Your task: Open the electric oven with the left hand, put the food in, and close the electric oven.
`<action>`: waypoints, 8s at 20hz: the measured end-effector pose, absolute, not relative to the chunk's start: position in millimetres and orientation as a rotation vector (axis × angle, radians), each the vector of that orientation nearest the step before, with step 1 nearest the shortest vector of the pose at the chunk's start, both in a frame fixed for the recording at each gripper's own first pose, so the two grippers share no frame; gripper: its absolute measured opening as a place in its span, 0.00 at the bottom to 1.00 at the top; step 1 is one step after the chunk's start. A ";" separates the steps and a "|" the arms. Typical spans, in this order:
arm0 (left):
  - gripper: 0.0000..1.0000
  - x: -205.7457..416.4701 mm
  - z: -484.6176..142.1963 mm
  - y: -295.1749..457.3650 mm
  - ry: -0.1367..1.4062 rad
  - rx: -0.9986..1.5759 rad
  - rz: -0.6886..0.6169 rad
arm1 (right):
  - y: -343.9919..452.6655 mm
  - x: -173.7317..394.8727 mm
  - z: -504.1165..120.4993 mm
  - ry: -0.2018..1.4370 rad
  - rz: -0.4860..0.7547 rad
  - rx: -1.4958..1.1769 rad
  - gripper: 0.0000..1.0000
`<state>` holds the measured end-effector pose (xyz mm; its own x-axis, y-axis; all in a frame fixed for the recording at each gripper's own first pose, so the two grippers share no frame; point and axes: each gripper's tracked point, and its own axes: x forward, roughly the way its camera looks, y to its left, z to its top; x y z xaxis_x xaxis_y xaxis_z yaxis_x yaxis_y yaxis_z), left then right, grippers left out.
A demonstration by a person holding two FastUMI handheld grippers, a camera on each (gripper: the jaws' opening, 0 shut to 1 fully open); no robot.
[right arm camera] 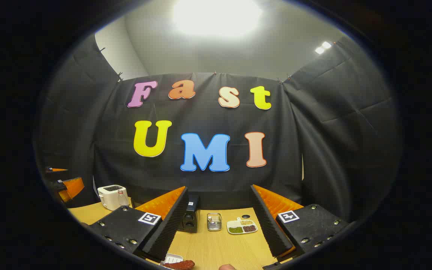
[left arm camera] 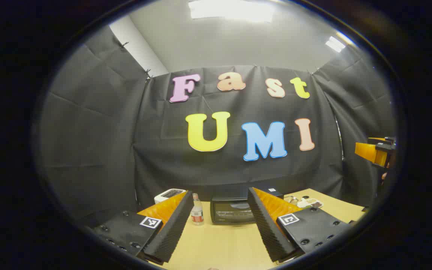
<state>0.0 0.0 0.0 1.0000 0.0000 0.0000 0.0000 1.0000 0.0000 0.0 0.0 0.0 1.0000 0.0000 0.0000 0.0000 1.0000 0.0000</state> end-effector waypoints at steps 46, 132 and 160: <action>0.98 306.7 -174.9 -104.2 0.272 -0.006 -0.178 | -50.8 80.2 -57.9 0.077 -0.168 -0.074 0.98; 1.00 61.9 -71.8 25.7 0.092 -0.036 0.128 | 69.0 -25.4 -297.8 0.902 0.251 0.515 0.98; 0.97 67.6 -78.3 32.2 0.091 -0.032 0.120 | 111.8 -40.9 -319.8 1.135 0.277 0.851 0.13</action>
<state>67.6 32.2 -78.3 0.9888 0.1178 -0.0921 -0.1207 0.9923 -0.0262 -40.9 111.8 -319.8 0.4285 0.5947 -0.6803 0.2147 0.6643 0.7160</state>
